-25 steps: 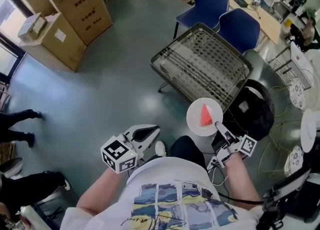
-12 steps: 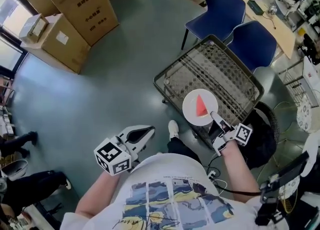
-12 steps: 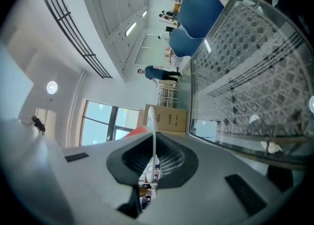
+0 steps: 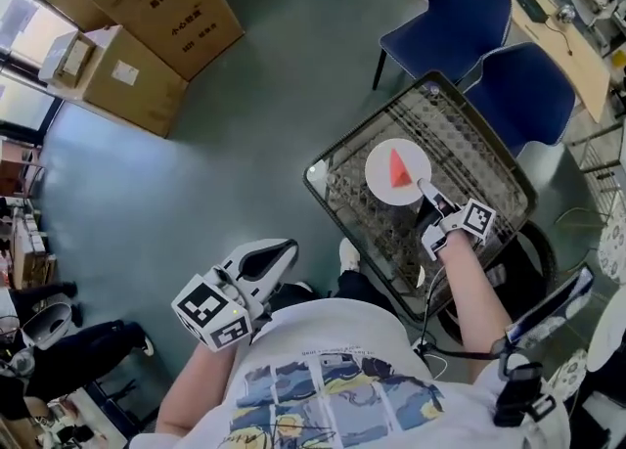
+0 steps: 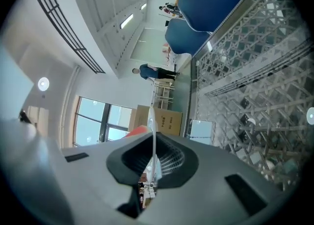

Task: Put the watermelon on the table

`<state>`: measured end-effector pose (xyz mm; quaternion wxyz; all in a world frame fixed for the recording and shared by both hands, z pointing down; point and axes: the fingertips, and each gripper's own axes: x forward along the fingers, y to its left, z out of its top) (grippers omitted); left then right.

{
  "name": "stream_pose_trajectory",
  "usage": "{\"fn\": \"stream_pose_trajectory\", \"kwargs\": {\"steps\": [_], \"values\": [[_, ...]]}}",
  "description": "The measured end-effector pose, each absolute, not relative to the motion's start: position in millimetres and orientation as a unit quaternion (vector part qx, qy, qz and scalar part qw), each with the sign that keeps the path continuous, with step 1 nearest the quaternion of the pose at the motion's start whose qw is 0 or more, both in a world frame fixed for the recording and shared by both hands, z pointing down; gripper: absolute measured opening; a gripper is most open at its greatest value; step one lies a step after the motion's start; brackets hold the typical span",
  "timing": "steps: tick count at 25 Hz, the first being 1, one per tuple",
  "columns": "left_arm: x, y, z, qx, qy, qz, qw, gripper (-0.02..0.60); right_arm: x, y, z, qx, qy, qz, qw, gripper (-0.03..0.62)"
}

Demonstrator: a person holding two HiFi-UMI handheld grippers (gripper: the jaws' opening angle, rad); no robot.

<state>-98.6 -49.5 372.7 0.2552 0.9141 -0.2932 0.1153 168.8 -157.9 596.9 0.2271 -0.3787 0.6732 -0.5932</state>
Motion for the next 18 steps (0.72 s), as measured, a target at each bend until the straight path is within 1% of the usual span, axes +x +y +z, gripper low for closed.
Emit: {"fn": "stream_pose_trajectory", "kwargs": {"steps": [8, 18], "values": [[-112.4, -82.8, 374.3, 0.899, -0.331, 0.136, 0.251, 0.009, 179.0, -241.2, 665.1, -0.412, 0.637, -0.613, 0.223, 0.018], [-129.8, -110.4, 383.2, 0.875, -0.370, 0.153, 0.271, 0.009, 195.2, -304.1, 738.1, -0.457, 0.601, -0.630, 0.186, 0.018]]}}
